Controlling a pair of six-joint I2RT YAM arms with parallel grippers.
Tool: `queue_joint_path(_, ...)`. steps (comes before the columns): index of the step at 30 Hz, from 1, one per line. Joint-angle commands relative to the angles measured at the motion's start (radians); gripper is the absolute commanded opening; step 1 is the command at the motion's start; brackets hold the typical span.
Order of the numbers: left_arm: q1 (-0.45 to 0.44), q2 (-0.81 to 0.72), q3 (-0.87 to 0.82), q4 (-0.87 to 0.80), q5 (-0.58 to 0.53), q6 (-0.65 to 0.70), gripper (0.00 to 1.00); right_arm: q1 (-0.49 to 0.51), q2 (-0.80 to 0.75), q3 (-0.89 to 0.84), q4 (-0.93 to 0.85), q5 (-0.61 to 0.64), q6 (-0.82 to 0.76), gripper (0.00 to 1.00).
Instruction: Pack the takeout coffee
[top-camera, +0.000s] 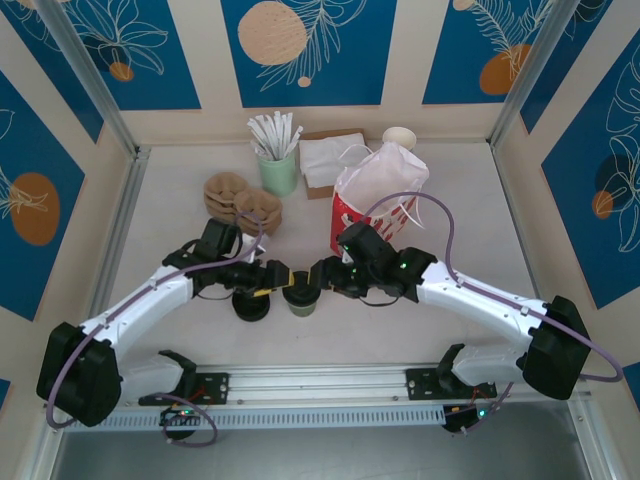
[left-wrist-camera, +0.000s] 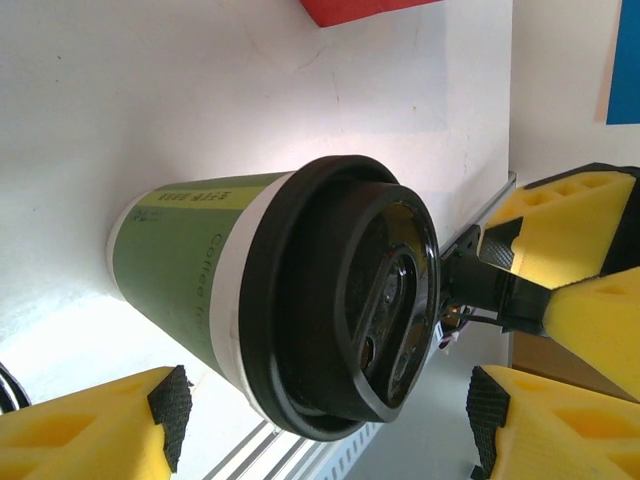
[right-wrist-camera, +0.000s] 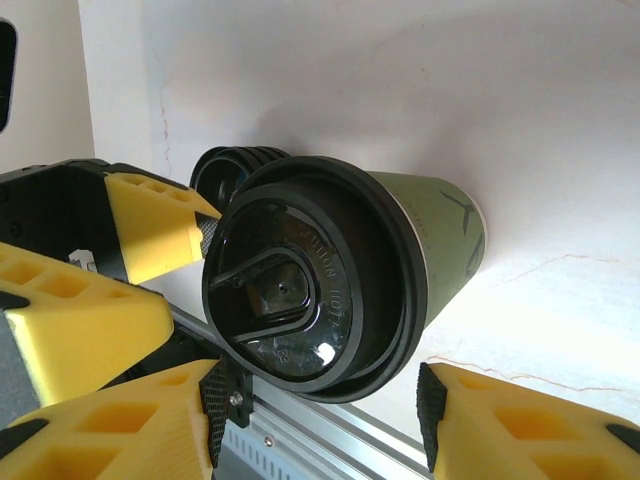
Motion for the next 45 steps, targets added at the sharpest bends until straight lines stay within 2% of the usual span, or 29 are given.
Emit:
queue_joint_path(1,0.01,0.018,0.007,0.022,-0.009,0.005,0.74,0.007,0.004,-0.01,0.015,0.006,0.015,0.55)
queue_joint_path(32,0.01,0.043,-0.043,-0.002,-0.013,0.048,0.67,0.012,0.097,-0.015,0.043,-0.006,0.032,0.55)
queue_joint_path(45,0.01,0.075,-0.045,0.014,-0.021,0.047,0.61,0.008,0.108,-0.037,0.026,0.035,0.073,0.51)
